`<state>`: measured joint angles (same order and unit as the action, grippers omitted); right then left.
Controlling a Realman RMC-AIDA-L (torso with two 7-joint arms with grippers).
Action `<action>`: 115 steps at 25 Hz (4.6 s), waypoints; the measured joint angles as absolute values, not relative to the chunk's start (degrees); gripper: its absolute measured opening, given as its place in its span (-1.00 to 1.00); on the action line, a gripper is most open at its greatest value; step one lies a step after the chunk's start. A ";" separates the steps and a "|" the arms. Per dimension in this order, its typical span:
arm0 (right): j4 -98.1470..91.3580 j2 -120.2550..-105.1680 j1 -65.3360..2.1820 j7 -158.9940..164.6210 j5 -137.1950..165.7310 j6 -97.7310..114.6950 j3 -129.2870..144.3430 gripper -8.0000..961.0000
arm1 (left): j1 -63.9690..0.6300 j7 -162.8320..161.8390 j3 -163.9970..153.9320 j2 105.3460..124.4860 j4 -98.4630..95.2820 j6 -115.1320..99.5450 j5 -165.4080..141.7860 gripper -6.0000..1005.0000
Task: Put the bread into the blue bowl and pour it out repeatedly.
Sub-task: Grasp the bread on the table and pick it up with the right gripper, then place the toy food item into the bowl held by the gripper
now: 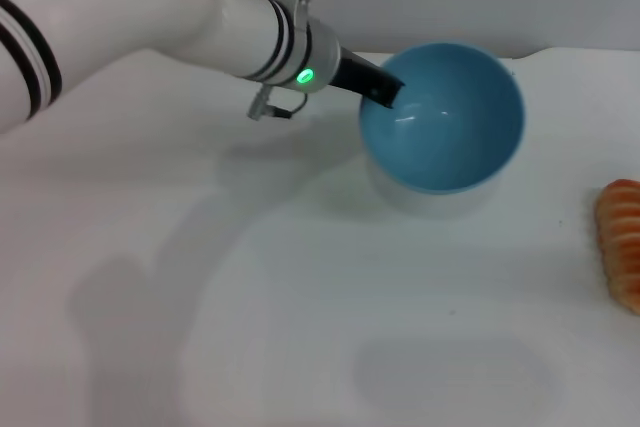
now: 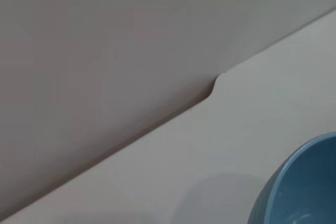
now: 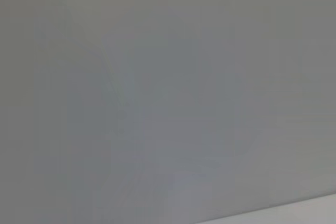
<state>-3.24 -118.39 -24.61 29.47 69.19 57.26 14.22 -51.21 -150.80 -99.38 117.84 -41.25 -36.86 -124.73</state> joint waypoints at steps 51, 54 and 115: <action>-50.81 -119.03 -34.54 131.18 154.76 67.38 34.42 0.39 | -54.05 -159.04 -91.73 118.20 -38.27 -40.89 -139.60 -0.99; -48.37 -118.83 -34.78 131.43 154.35 67.49 34.46 0.38 | -54.05 -159.07 -91.76 118.21 -38.09 -40.79 -139.56 -0.99; -65.80 -119.07 -37.87 132.41 149.22 71.15 48.76 -0.55 | -53.02 -159.08 -91.11 118.30 -37.79 -39.23 -139.48 -0.99</action>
